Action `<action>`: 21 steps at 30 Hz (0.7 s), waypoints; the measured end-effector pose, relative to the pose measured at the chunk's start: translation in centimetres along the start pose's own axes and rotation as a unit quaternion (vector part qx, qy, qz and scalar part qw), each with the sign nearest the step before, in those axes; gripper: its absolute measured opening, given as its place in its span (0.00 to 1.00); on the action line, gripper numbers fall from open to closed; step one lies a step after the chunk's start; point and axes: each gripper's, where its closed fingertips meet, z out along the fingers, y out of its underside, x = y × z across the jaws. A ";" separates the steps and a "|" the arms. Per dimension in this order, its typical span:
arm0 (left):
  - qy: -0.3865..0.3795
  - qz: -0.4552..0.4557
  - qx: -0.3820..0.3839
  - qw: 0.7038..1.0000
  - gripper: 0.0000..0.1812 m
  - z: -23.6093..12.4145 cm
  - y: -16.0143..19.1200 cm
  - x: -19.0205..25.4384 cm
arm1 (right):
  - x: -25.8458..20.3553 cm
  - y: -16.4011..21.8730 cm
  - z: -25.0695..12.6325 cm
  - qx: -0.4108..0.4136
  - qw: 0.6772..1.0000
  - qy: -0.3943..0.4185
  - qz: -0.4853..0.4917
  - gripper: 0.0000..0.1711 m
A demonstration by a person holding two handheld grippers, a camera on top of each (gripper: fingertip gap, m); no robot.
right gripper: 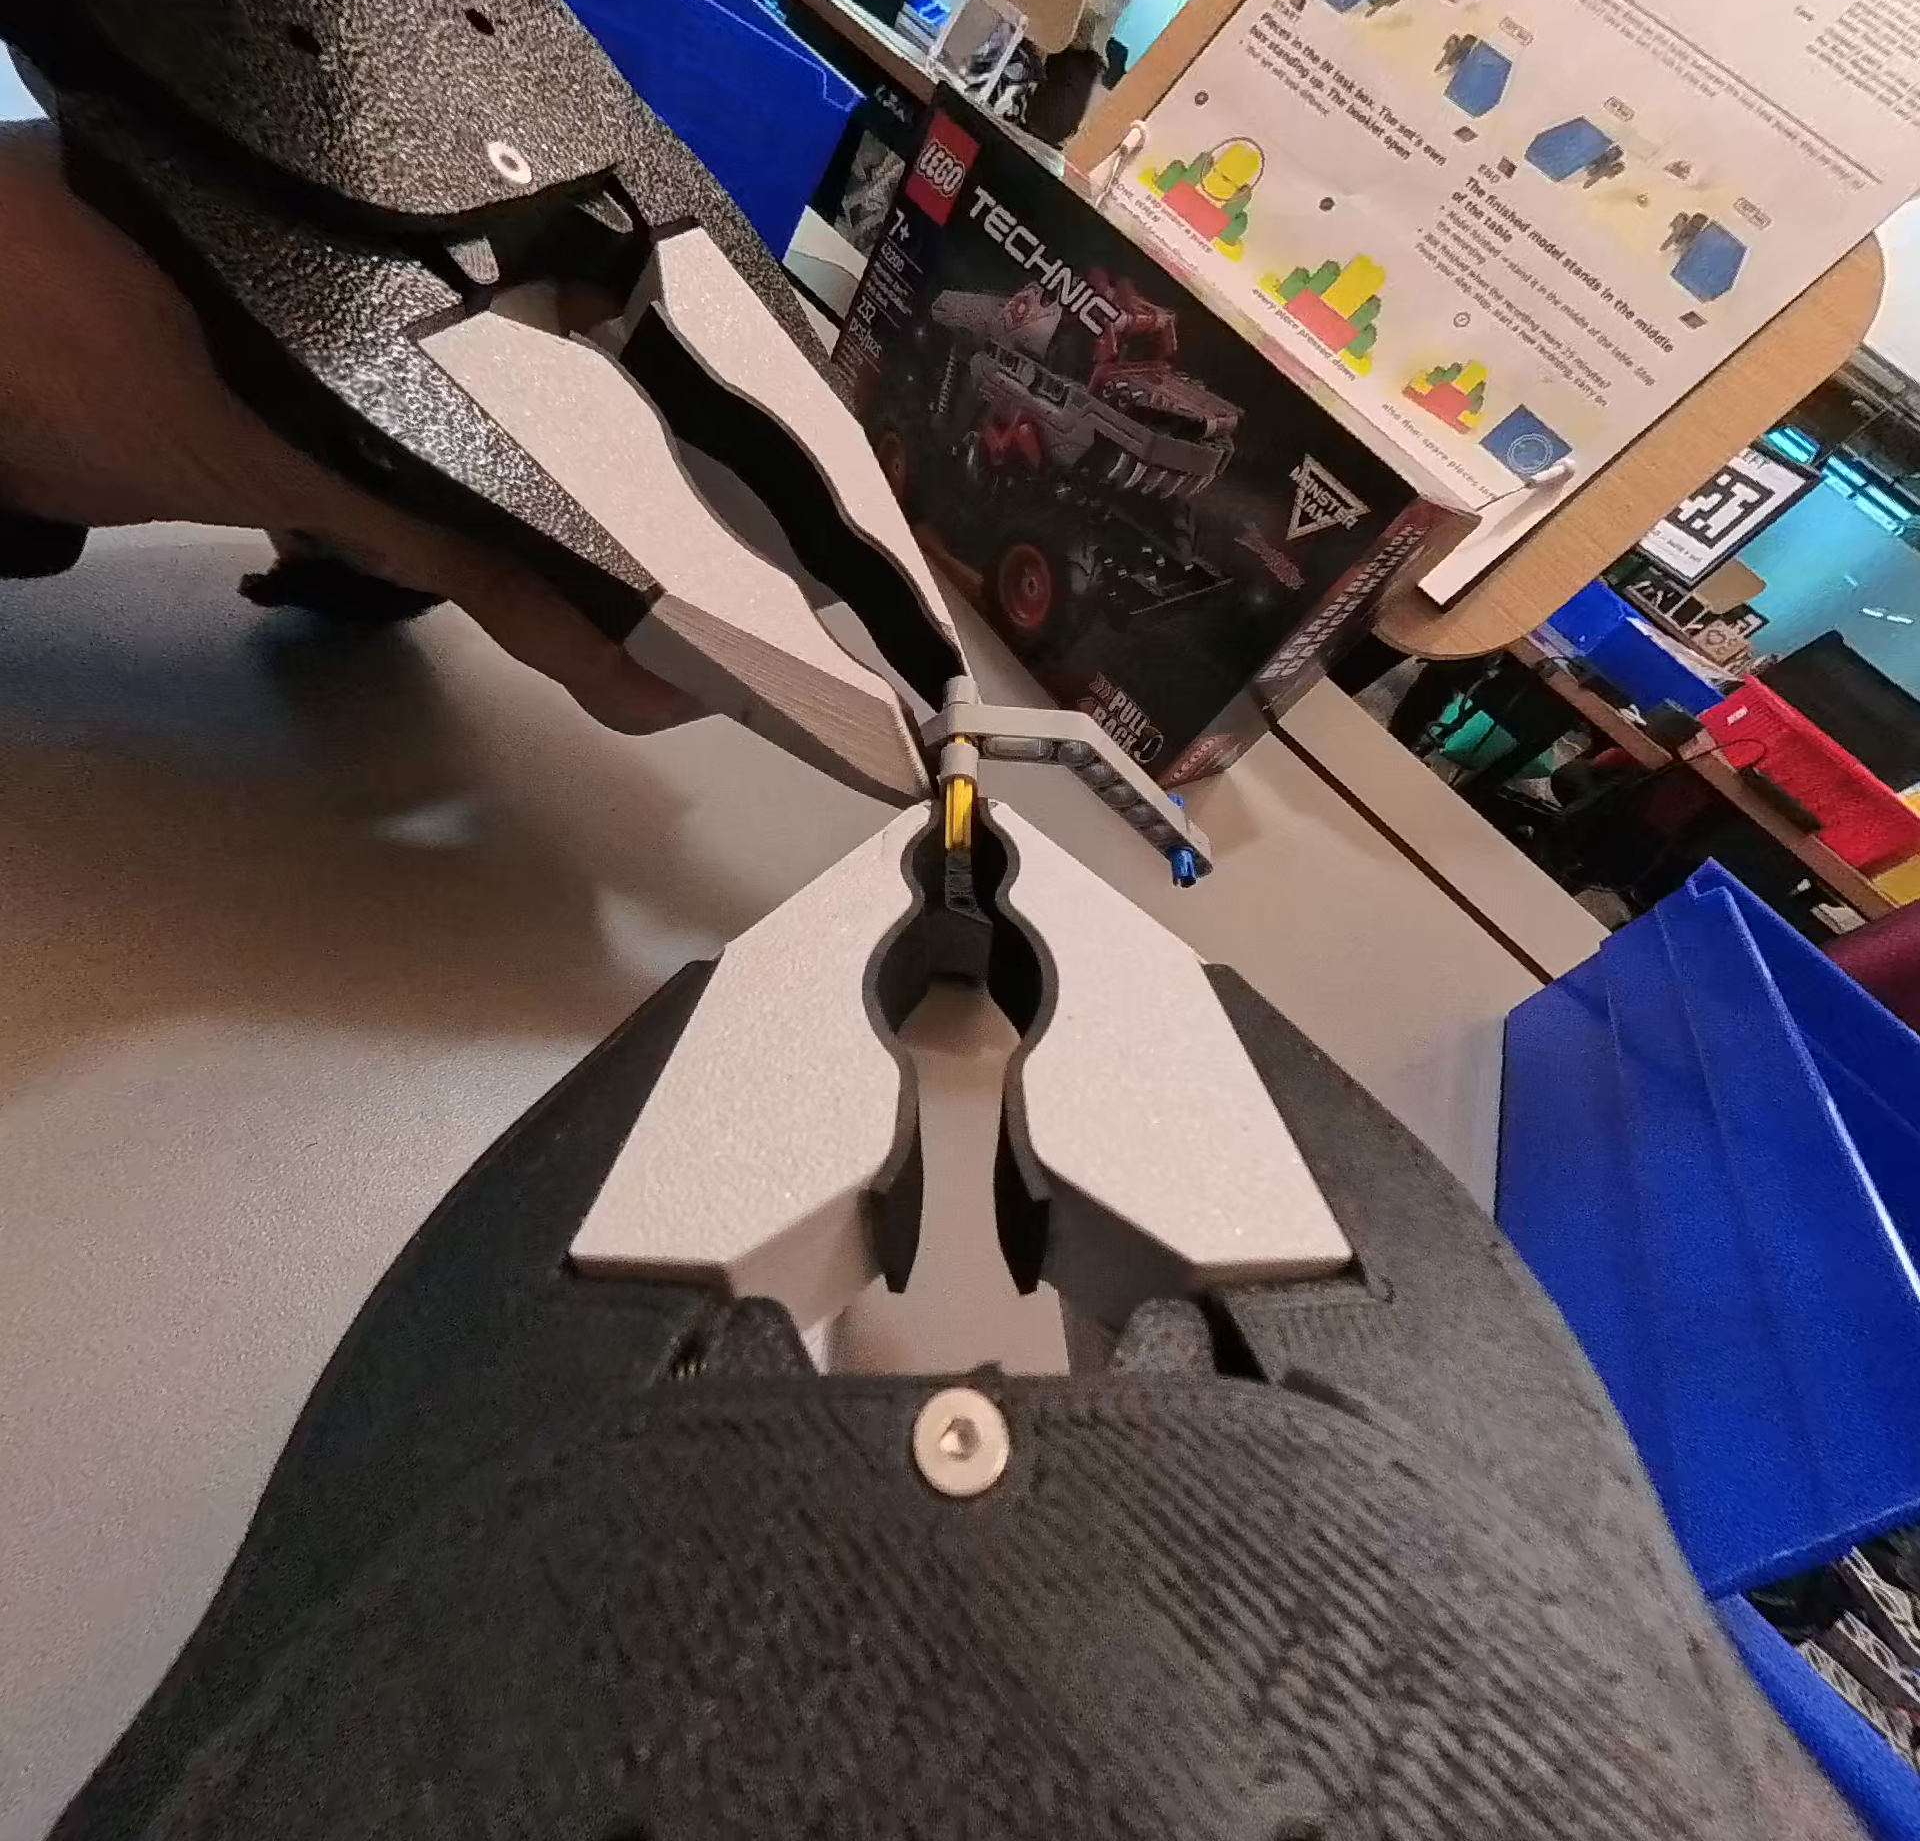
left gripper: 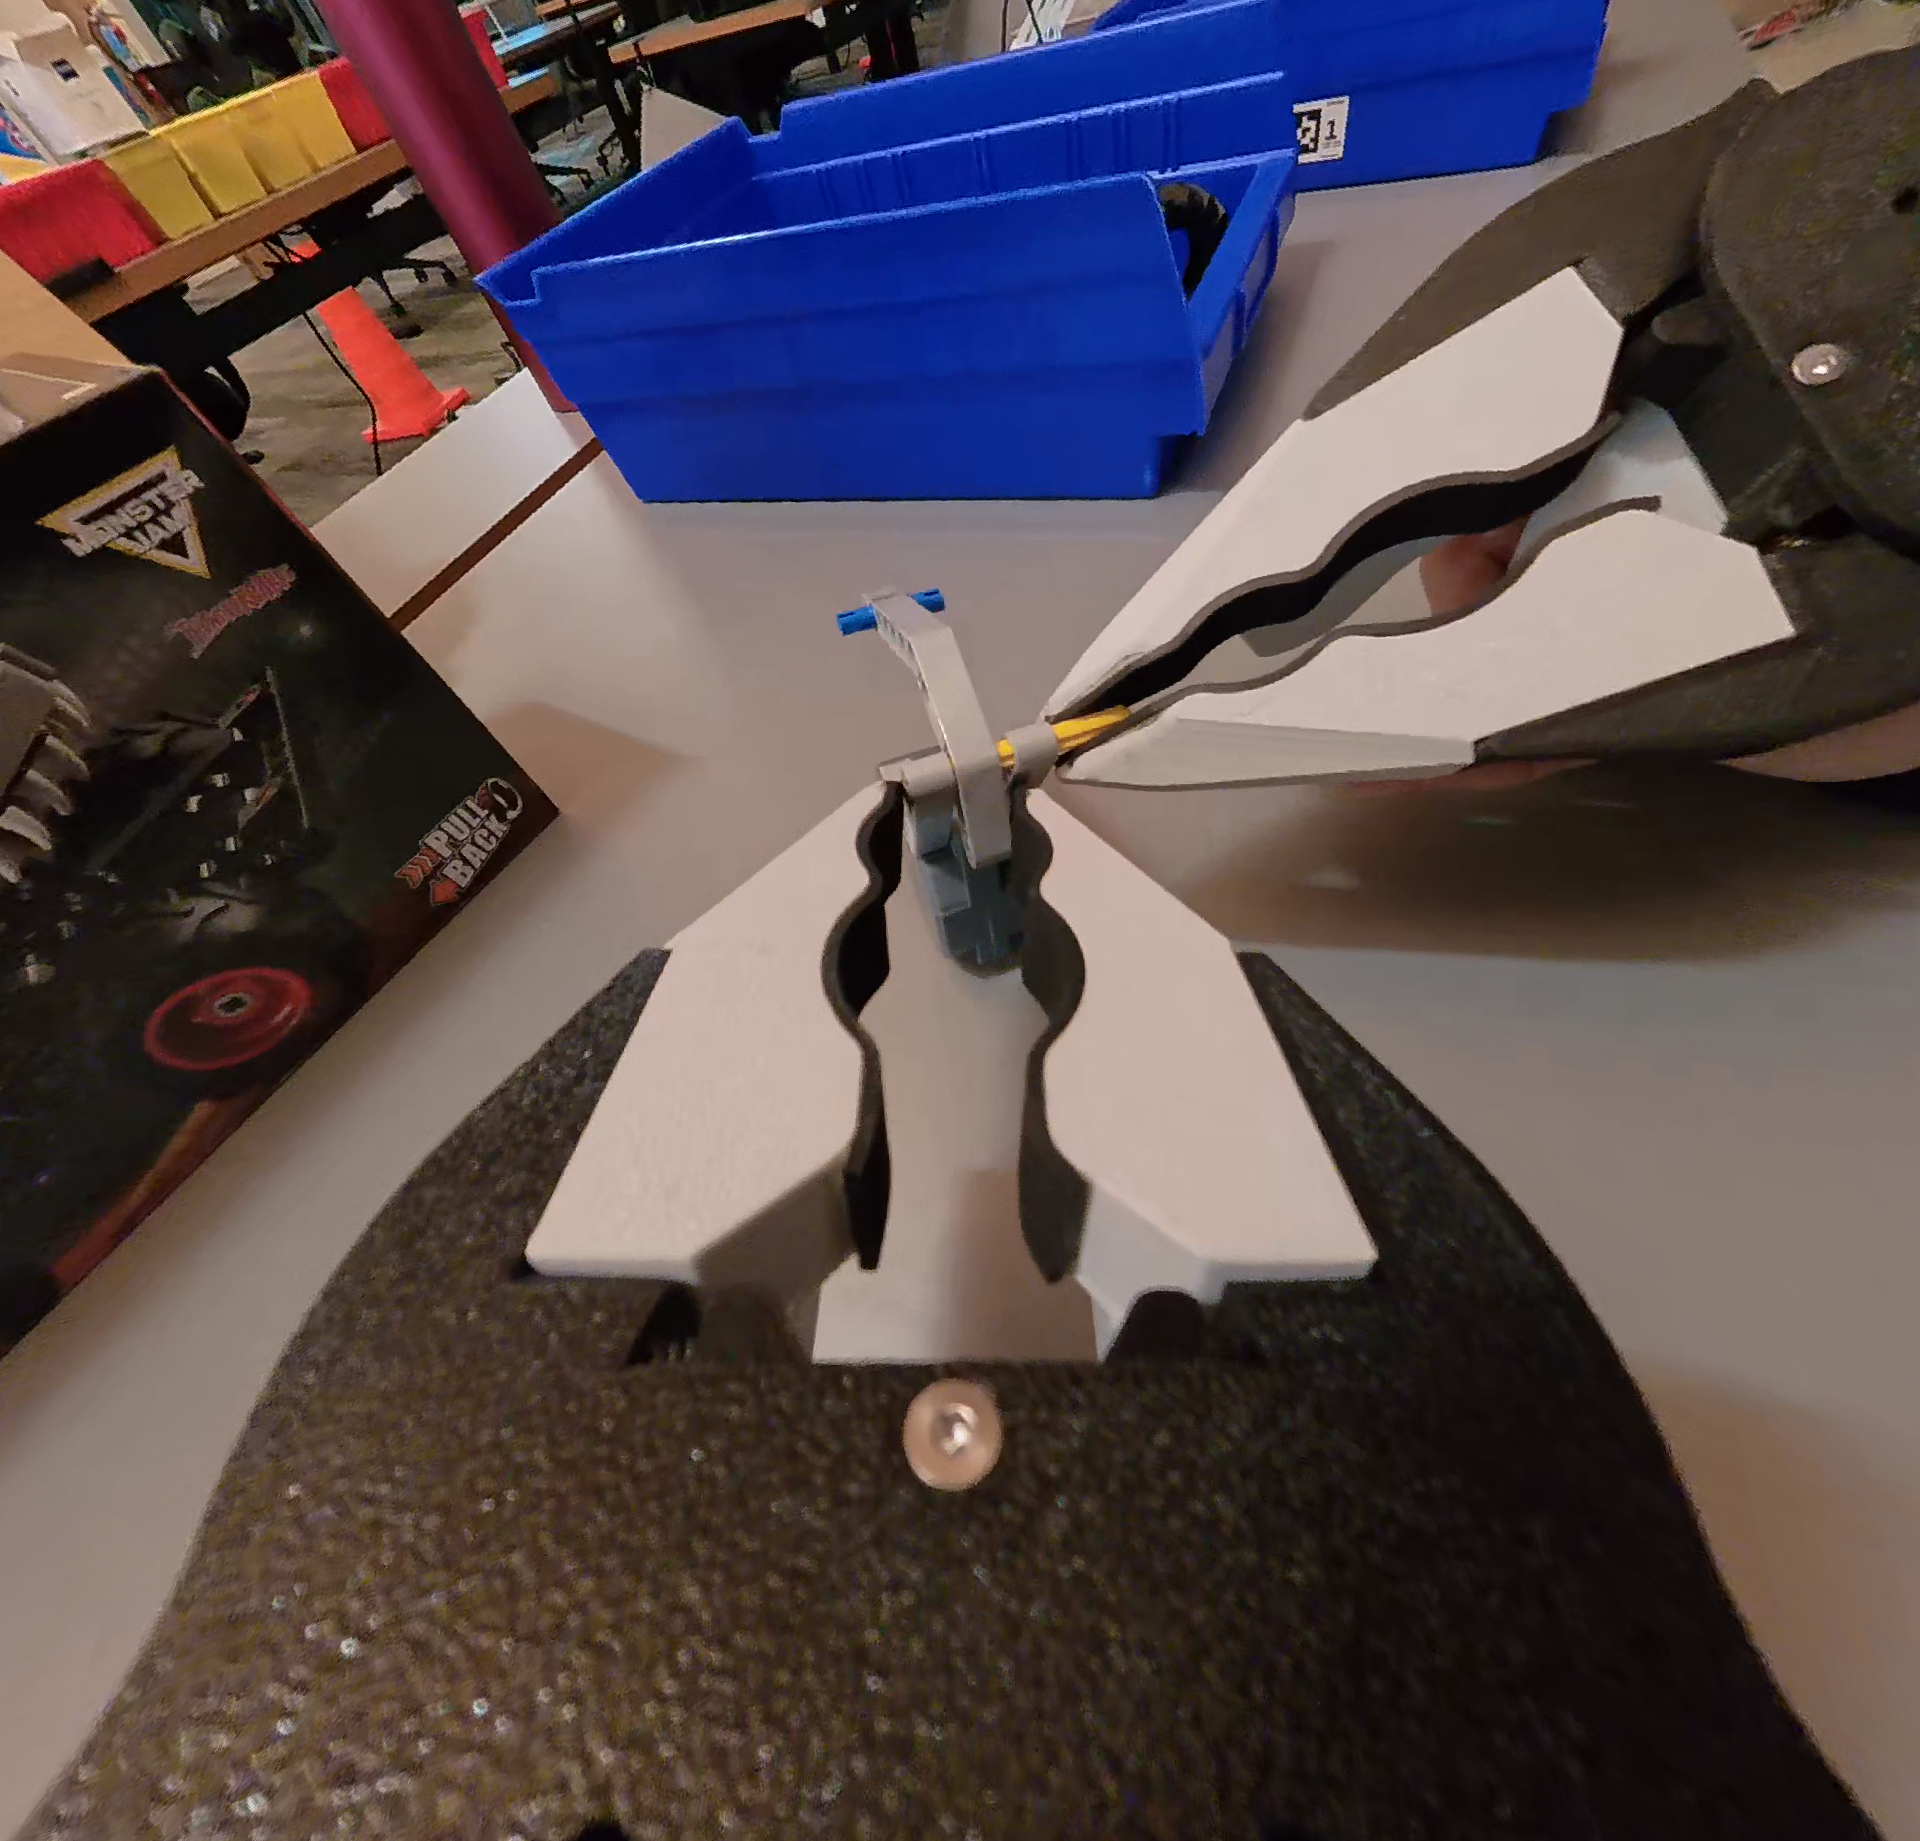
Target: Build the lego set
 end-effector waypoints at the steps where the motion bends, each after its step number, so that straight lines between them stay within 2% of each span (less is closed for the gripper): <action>1: -0.002 -0.001 -0.001 1.000 0.10 0.0 0.0 0.0 | 0.0 0.0 0.0 0.000 1.000 0.001 0.000 0.02; 9: -0.032 -0.021 -0.010 0.999 0.09 0.2 0.1 -0.2 | 0.1 0.1 0.0 -0.004 1.000 0.006 0.000 0.02; 21: -0.018 -0.067 -0.014 0.997 0.08 0.2 0.3 -0.3 | 0.1 0.0 0.1 -0.004 0.999 0.031 -0.040 0.01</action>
